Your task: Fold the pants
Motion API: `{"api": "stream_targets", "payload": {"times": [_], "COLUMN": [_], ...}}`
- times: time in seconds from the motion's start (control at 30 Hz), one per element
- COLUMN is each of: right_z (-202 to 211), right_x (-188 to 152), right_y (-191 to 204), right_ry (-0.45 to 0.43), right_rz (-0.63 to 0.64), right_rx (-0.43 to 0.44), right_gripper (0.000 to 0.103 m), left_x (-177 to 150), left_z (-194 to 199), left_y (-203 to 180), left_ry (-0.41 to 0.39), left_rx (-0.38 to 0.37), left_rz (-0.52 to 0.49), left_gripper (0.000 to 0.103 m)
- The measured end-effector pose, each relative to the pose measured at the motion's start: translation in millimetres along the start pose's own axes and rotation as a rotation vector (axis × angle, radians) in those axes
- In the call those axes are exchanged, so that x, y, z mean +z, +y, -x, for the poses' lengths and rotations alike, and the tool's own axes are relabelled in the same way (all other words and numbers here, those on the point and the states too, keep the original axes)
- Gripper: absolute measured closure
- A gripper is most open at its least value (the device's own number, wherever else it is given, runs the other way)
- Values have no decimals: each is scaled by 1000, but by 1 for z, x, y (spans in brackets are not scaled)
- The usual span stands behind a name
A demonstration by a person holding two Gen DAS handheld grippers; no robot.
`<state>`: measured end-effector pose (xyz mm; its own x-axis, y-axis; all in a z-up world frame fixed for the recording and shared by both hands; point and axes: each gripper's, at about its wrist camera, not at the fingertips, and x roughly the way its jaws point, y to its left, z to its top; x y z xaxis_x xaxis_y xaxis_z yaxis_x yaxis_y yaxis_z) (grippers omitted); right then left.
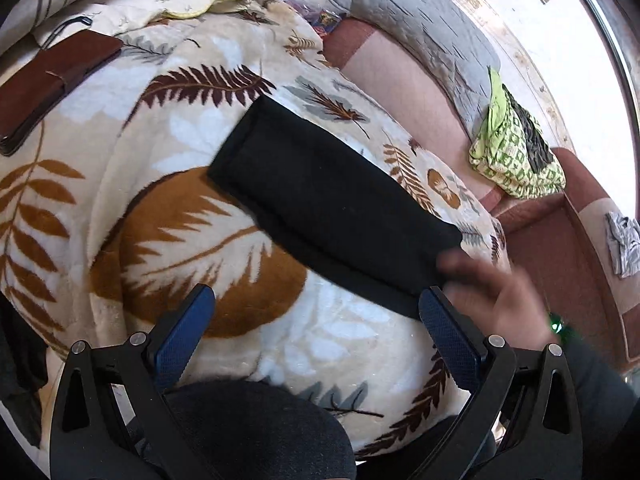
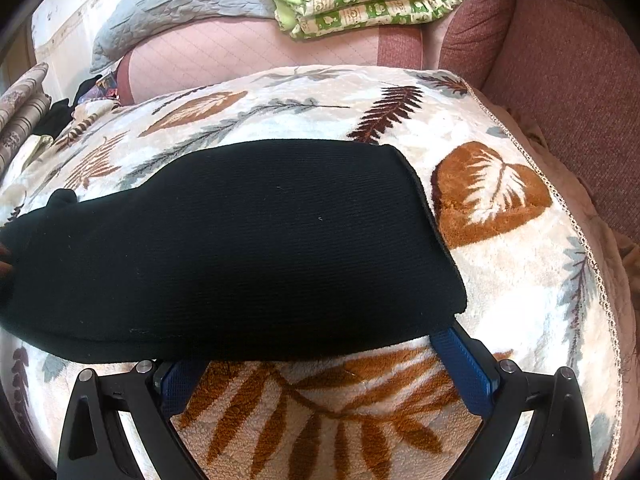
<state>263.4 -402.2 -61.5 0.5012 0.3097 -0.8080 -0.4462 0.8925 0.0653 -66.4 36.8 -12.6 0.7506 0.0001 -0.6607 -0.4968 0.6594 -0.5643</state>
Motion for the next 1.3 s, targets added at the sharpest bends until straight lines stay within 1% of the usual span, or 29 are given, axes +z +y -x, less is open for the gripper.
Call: {"api": "stream_targets", "payload": {"times": [0.23,0.33,0.37,0.4,0.5,0.57,0.63,0.7,0.77,0.87,0.97,1.03,1.13,1.3], "right_z": [0,0,0,0,-1,-1,-1,-1,-1,-2,-2,-2,-1,-1], "right_x": [-1,-1,-1,-1,-1,-1,-1,-1,-1,-1,0,0,0,1], "right_y": [0,0,0,0,1,1,1,1,0,0,0,0,0,0], "right_ry": [-2,-2,-3,-2,-2,-2,-2,-3,-4,-5,-4,-4,-4,-3], "right_rz": [0,0,-1,-1,0,1,0,0,-1,-1,-1,-1,-1,0], "right_rx": [-1,0,1,1,1,0,0,0,1,1,2,1,2,3], "right_gripper": [0,0,0,0,0,0,0,0,0,0,0,0,0,0], "left_x": [2,4,4,5,7,8,9,11,11,11,12,11,13,13], "left_z": [-7,-11,-13,-18,-27,-34,-37,-35,-33,-31,-32,-33,-33,-31], "left_y": [0,-1,-2,-4,-10,-13,-12,-7,-2,3,-1,-1,3,3], "left_ry": [41,59,71,95,156,196,208,199,196,199,194,197,200,204], "left_rx": [-15,-46,-70,-115,-211,-259,-262,-257,-276,-280,-259,-246,-255,-271], "left_rz": [6,12,14,12,4,-13,-11,11,25,37,22,30,59,61], "left_gripper": [1,1,1,1,1,1,1,1,1,1,1,1,1,1]}}
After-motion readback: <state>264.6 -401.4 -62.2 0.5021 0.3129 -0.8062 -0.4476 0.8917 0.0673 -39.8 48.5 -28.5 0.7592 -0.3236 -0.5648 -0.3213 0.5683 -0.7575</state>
